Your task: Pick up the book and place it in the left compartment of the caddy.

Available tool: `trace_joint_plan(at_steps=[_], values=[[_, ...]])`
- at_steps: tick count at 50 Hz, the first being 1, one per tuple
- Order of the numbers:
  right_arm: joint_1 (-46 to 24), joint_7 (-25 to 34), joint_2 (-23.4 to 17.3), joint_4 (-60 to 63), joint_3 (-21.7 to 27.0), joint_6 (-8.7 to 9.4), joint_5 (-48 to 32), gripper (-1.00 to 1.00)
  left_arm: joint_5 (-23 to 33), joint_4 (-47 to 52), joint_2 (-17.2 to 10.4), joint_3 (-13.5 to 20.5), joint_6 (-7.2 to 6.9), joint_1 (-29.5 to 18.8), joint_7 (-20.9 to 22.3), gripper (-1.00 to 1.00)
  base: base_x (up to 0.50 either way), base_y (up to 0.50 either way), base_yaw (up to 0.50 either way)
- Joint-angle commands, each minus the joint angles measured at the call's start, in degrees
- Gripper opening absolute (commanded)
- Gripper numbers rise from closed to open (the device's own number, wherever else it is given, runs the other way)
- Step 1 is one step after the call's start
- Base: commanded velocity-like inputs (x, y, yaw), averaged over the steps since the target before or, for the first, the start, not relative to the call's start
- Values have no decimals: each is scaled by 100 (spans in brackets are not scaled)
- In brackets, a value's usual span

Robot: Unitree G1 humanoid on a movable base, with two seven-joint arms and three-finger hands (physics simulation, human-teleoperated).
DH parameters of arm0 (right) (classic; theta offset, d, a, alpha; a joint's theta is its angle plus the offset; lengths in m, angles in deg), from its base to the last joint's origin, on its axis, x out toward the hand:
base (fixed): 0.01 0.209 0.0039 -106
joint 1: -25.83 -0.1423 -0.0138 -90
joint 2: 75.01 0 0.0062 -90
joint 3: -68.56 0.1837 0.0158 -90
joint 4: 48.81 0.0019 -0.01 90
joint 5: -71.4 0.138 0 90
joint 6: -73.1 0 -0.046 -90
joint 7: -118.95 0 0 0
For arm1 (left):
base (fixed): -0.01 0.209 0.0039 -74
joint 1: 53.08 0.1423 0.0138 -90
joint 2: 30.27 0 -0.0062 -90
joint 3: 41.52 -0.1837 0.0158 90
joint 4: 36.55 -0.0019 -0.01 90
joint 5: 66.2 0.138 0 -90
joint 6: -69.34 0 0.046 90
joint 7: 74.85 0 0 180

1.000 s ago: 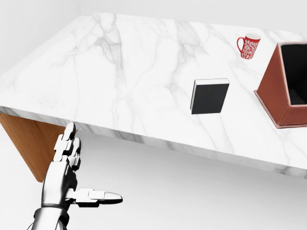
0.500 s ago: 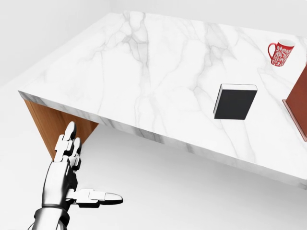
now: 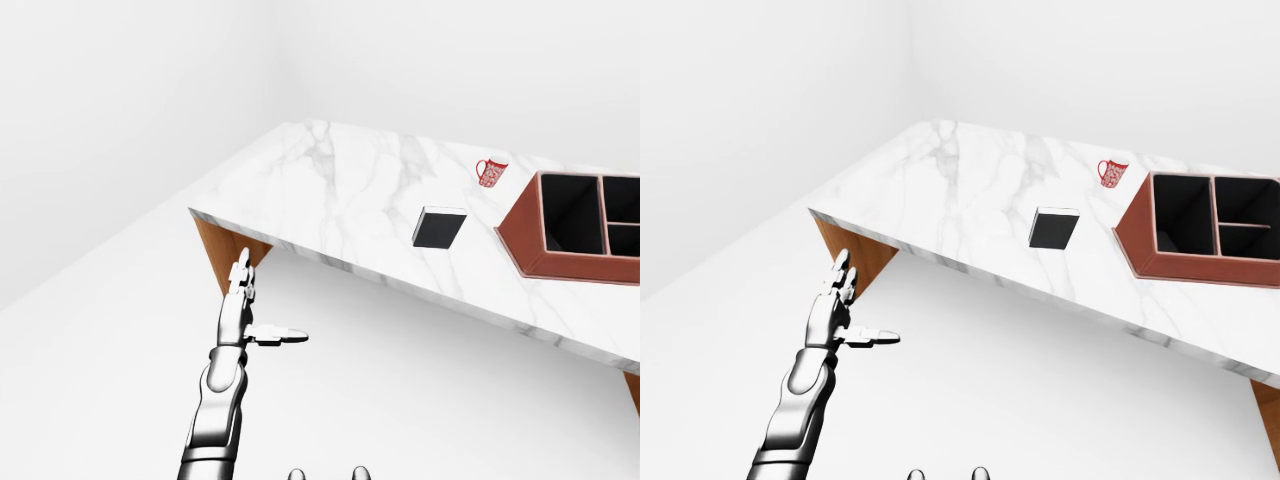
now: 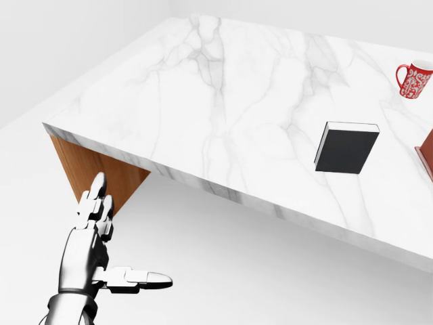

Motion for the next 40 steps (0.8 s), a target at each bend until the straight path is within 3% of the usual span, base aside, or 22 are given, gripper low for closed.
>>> trace_joint_plan(at_steps=[1, 15, 18, 20, 29, 32, 33, 34, 40], values=[[-12, -16, -3, -37, -29, 0, -54, 100, 1, 87, 5, -8, -40, 32, -3, 100, 0, 0, 0], [-35, -95, -42, -68, -20, 0, -63, 100, -1, 42, 6, -4, -23, 3, -11, 100, 0, 0, 0], [-16, -123, -48, -15, 7, 0, -30, 100, 11, 157, 14, -23, -111, 31, -17, 100, 0, 0, 0], [-20, -123, -49, -24, 6, 0, -39, 100, -3, 13, 3, -2, 1, -4, -6, 100, 0, 0, 0], [-34, -109, -39, -76, -32, 0, -60, 100, -3, -21, 0, -1, 4, -20, 4, 100, 0, 0, 0], [-32, -102, -30, -82, -50, 0, -97, 100, 23, 178, 16, -30, -112, 33, -18, 100, 2, -5, 0], [-38, -103, -37, -93, -46, 0, -90, 100, 14, 157, 16, -27, -108, 23, -9, 100, 8, -15, 0], [-38, -103, -40, -89, -48, 0, -92, 100, 12, 12, 5, -8, 2, -10, -9, 100, 7, -15, 0], [-39, -84, -35, -93, -43, 0, -93, 100, 16, 76, 7, -18, -39, 16, -6, 100, 7, -15, 0]])
